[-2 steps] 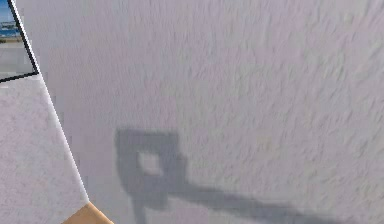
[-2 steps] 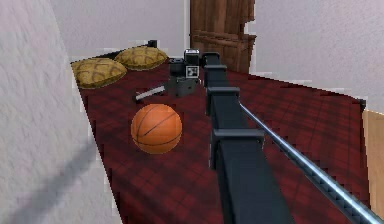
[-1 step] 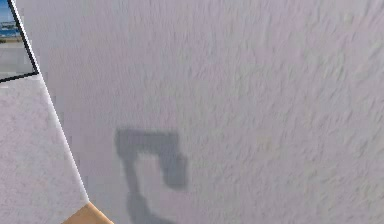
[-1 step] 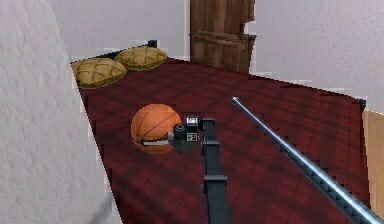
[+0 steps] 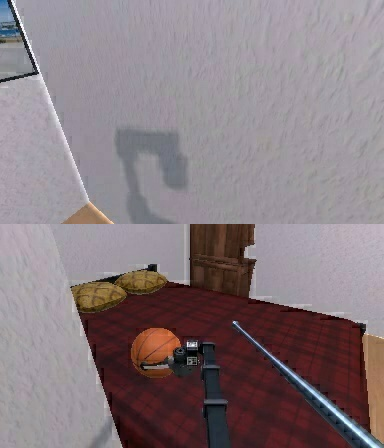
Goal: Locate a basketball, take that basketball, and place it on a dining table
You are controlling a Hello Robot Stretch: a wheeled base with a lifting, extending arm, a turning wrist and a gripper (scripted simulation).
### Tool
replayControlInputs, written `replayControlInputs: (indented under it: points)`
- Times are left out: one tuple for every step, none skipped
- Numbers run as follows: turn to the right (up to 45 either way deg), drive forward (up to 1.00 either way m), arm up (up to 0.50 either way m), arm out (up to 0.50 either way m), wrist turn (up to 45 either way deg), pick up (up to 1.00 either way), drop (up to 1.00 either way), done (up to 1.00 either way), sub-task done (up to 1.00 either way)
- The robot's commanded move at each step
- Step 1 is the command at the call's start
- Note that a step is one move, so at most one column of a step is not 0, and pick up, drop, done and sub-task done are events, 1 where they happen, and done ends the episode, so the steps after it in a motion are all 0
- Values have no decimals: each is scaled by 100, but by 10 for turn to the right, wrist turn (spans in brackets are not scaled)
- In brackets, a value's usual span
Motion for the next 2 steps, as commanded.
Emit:
replayControlInputs:
  points:
    - [0, 0, 10, 0, 0, 0, 0, 0, 0]
    - [0, 0, 10, 0, 0, 0, 0, 0, 0]
